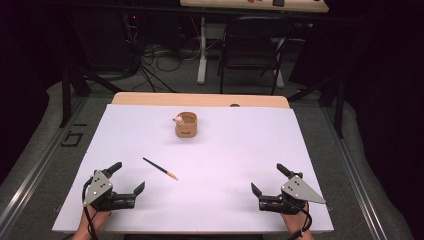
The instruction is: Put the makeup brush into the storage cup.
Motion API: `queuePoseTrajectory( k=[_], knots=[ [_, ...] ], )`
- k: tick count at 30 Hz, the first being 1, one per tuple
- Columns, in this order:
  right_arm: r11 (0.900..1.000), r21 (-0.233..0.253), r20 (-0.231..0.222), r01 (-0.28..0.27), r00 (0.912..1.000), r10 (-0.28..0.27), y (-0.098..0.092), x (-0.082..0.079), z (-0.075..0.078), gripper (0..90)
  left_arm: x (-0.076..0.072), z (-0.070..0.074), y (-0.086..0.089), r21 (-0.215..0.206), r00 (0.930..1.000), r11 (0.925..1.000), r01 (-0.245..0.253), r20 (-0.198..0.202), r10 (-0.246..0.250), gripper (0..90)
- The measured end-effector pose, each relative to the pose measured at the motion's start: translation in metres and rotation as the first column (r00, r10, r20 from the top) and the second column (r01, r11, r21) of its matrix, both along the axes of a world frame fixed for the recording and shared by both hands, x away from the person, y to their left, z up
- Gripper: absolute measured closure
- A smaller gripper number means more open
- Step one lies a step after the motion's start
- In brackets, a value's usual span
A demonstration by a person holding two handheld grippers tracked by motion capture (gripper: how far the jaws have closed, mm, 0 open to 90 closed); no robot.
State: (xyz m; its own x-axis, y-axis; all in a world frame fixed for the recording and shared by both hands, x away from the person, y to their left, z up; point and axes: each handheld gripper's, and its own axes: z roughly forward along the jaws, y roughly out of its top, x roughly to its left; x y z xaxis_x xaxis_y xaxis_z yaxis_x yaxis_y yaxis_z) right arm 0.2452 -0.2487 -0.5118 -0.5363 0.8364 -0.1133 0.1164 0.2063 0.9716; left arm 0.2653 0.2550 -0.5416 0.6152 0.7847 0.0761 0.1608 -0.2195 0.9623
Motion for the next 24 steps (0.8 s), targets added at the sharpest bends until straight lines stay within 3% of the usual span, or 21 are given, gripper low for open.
queuePoseTrajectory(
  k=[24],
  knots=[
    [1.000, -0.005, -0.008, -0.005, 1.0000, 0.005, -0.001, 0.002, -0.001, 0.0, 0.020, 0.002, -0.004, 0.003, 0.9998, 0.9998, 0.020, -0.008, -0.020, 0.0]
  ],
)
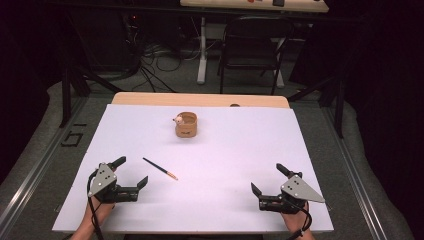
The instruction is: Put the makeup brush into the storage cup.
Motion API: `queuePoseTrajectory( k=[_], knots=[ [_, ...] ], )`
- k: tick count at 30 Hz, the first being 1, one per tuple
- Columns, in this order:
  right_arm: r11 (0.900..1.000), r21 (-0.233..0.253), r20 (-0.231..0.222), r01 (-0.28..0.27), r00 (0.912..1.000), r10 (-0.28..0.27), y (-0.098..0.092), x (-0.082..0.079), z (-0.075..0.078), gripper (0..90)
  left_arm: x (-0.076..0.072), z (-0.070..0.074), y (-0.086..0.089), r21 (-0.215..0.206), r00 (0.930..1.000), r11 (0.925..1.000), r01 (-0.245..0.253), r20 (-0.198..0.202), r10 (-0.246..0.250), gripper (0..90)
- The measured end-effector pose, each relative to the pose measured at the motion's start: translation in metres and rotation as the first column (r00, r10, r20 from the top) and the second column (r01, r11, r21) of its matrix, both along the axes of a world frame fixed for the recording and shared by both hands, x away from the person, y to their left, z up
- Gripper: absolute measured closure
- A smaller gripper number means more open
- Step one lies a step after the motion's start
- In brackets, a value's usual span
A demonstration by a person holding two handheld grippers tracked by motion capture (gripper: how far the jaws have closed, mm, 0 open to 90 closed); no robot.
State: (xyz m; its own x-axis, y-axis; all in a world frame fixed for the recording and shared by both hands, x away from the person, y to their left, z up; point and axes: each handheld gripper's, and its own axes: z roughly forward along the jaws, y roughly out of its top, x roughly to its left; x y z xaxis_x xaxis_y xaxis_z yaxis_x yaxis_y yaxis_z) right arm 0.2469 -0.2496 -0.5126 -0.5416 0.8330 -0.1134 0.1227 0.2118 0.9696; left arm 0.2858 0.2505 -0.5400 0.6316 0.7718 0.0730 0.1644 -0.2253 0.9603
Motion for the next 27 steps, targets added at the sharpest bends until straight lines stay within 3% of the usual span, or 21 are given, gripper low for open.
queuePoseTrajectory(
  k=[18, 27],
  knots=[
    [1.000, -0.004, -0.009, -0.005, 0.9999, 0.004, 0.000, 0.002, 0.000, 0.0, 0.017, 0.000, 0.000, 0.005, 0.9998, 0.9999, 0.009, -0.015, -0.009, 0.0],
    [1.000, -0.012, -0.014, -0.001, 0.9999, 0.001, 0.001, 0.002, -0.002, 0.0, 0.030, 0.000, 0.000, -0.020, 0.9986, 0.9990, 0.039, -0.035, -0.040, 0.0]
  ],
)
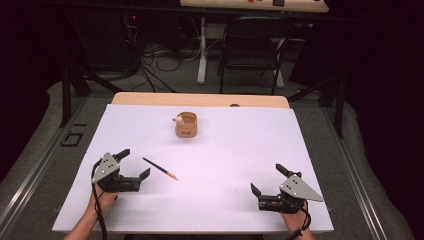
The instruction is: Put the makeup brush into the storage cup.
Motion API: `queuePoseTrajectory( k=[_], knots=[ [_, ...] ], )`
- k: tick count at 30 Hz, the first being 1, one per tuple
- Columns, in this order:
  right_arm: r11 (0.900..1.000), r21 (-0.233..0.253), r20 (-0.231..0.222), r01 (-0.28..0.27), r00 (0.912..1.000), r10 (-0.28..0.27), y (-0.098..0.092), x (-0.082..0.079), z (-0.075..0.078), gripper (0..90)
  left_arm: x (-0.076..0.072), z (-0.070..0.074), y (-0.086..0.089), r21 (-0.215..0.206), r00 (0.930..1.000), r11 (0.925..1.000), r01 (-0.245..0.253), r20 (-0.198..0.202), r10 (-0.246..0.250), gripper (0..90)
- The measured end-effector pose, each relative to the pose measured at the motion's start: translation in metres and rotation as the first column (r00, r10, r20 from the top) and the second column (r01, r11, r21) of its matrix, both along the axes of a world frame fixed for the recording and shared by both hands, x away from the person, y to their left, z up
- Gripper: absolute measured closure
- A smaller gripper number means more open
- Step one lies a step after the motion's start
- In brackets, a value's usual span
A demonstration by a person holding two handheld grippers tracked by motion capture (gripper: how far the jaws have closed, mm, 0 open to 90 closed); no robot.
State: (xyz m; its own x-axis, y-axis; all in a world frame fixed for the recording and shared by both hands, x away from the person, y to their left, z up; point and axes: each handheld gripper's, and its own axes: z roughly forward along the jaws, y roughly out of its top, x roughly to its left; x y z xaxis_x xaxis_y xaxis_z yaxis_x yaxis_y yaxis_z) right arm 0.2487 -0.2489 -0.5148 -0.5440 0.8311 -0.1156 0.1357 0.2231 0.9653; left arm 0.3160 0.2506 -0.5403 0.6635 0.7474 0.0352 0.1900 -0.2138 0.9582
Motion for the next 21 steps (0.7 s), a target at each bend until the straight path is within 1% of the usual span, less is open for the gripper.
queuePoseTrajectory(
  k=[1, 4, 5, 8, 9, 12, 14, 17, 18, 19, 21],
  knots=[
    [1.000, 0.005, 0.007, 0.003, 1.0000, -0.003, 0.000, 0.000, 0.000, 0.0, 0.002, 0.000, -0.001, 0.004, 1.0000, 1.0000, 0.007, -0.001, -0.007, 0.0],
    [1.000, 0.006, 0.008, 0.004, 1.0000, -0.004, -0.001, -0.001, 0.001, 0.0, 0.006, -0.001, -0.002, 0.020, 0.9997, 0.9995, 0.023, -0.005, -0.023, 0.0],
    [1.000, -0.001, -0.001, 0.000, 1.0000, 0.000, -0.001, -0.001, 0.001, 0.0, 0.007, -0.001, -0.003, 0.017, 0.9997, 0.9996, 0.024, -0.008, -0.024, 0.0],
    [1.000, -0.012, -0.007, -0.006, 1.0000, 0.006, 0.001, 0.000, 0.000, 0.0, 0.010, 0.000, -0.002, 0.015, 0.9992, 0.9992, 0.037, -0.016, -0.037, 0.0],
    [1.000, -0.011, -0.010, -0.006, 0.9999, 0.006, 0.001, 0.000, 0.000, 0.0, 0.011, 0.000, -0.002, 0.009, 0.9988, 0.9990, 0.044, -0.021, -0.044, 0.0],
    [1.000, -0.009, -0.002, -0.014, 0.9999, 0.014, 0.002, 0.001, 0.000, 0.0, 0.013, 0.002, 0.000, 0.023, 0.9987, 0.9986, 0.047, -0.021, -0.046, 0.0],
    [1.000, -0.007, -0.002, -0.022, 0.9997, 0.022, 0.003, 0.001, 0.000, 0.0, 0.014, 0.004, 0.001, 0.020, 0.9986, 0.9987, 0.048, -0.025, -0.047, 0.0],
    [0.999, -0.014, -0.012, -0.031, 0.9995, 0.031, 0.004, 0.001, -0.001, 0.0, 0.016, 0.007, 0.001, 0.035, 0.9983, 0.9981, 0.051, -0.030, -0.050, 0.0],
    [0.999, -0.015, -0.010, -0.030, 0.9995, 0.030, 0.003, 0.001, -0.001, 0.0, 0.017, 0.007, 0.000, 0.042, 0.9978, 0.9976, 0.056, -0.038, -0.054, 0.0],
    [0.999, -0.014, -0.010, -0.031, 0.9995, 0.030, 0.003, 0.001, -0.001, 0.0, 0.019, 0.008, -0.001, 0.058, 0.9966, 0.9958, 0.071, -0.044, -0.069, 0.0],
    [0.999, -0.013, -0.012, -0.031, 0.9995, 0.031, 0.003, 0.001, -0.001, 0.0, 0.020, 0.010, -0.002, 0.075, 0.9954, 0.9937, 0.083, -0.053, -0.079, 0.0]
  ],
)
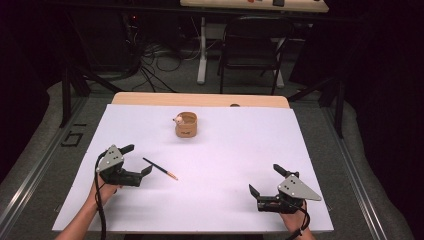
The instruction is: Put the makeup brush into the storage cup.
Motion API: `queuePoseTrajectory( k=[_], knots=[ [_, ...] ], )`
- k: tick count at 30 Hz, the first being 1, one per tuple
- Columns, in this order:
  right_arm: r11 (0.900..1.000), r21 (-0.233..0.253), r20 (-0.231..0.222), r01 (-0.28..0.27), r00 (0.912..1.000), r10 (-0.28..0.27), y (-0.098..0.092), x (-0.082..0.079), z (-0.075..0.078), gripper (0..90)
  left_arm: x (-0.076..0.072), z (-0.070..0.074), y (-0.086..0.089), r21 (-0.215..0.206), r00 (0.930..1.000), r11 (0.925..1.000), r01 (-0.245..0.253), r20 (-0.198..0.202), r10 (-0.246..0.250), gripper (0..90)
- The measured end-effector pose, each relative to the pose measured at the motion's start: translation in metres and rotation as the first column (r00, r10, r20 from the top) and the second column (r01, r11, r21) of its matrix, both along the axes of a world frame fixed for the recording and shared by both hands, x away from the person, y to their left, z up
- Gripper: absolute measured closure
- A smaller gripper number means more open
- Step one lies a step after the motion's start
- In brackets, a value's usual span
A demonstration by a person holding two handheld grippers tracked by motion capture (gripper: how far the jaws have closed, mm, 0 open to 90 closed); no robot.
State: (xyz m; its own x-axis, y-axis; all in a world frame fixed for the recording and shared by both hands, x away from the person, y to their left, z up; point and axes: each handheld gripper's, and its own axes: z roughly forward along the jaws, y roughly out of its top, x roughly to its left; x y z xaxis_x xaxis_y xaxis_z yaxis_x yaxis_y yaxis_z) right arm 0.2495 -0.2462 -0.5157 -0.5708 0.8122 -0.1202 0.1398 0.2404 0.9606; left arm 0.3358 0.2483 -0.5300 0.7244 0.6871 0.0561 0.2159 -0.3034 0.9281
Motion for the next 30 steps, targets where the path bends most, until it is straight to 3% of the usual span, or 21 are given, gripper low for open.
queuePoseTrajectory(
  k=[10, 21, 26, 30],
  knots=[
    [1.000, 0.002, 0.002, -0.009, 1.0000, 0.009, 0.000, -0.002, 0.001, 0.0, 0.011, 0.003, -0.004, 0.056, 0.9981, 0.9975, 0.042, -0.046, -0.040, 0.0],
    [0.999, 0.010, 0.000, -0.034, 0.9994, 0.034, 0.001, 0.002, 0.000, 0.0, 0.027, 0.002, -0.009, 0.147, 0.9926, 0.9845, 0.096, -0.088, -0.083, 0.0],
    [0.999, 0.010, -0.003, -0.032, 0.9995, 0.032, 0.001, 0.002, 0.000, 0.0, 0.034, 0.006, -0.013, 0.200, 0.9884, 0.9706, 0.135, -0.097, -0.117, 0.0],
    [0.999, 0.016, -0.001, -0.036, 0.9993, 0.036, 0.001, 0.006, 0.001, 0.0, 0.040, 0.009, -0.018, 0.262, 0.9827, 0.9491, 0.175, -0.105, -0.152, 0.0]
  ],
)
